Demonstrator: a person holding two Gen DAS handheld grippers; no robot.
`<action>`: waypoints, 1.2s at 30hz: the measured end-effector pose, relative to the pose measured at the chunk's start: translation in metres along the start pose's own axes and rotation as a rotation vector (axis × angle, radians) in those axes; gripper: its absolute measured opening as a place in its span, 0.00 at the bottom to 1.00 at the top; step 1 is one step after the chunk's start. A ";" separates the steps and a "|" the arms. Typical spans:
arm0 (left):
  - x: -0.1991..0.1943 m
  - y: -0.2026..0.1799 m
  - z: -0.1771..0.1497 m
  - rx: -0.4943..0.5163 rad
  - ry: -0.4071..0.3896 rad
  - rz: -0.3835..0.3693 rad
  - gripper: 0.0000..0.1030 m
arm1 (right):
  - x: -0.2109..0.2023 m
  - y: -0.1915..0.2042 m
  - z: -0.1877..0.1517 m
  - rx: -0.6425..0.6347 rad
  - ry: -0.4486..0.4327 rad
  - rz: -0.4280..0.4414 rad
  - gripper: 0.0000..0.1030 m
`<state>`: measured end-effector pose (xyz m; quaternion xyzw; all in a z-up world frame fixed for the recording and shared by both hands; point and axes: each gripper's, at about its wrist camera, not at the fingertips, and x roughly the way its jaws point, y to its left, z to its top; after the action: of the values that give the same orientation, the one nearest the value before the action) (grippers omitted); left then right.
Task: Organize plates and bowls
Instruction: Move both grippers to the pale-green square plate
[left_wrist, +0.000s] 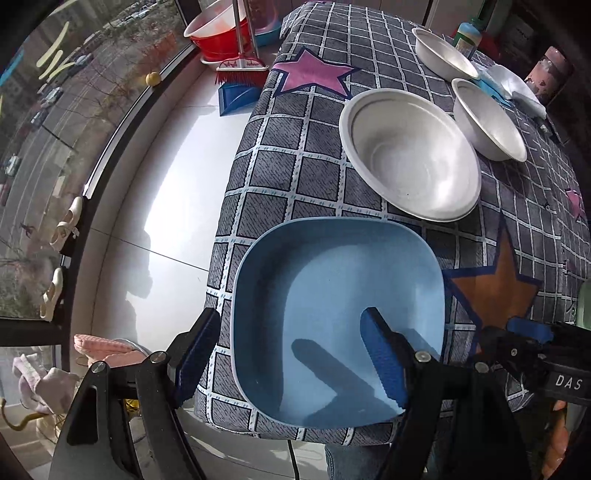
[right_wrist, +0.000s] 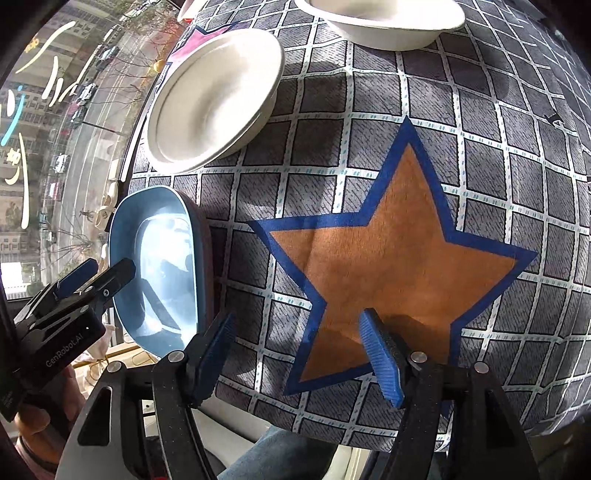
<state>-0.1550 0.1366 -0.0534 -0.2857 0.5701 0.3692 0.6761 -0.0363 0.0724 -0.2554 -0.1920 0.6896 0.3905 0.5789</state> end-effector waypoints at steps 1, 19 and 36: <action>-0.002 -0.008 0.001 0.013 -0.002 -0.009 0.79 | -0.003 -0.012 0.000 0.026 -0.006 -0.013 0.68; -0.006 -0.232 -0.021 0.422 0.118 -0.268 0.79 | -0.090 -0.202 -0.029 0.318 -0.141 -0.231 0.80; -0.012 -0.429 -0.015 0.552 0.141 -0.393 0.79 | -0.196 -0.437 -0.073 0.516 -0.204 -0.509 0.80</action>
<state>0.1890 -0.1195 -0.0595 -0.2212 0.6278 0.0435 0.7450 0.2802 -0.2913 -0.2064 -0.1652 0.6345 0.0648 0.7523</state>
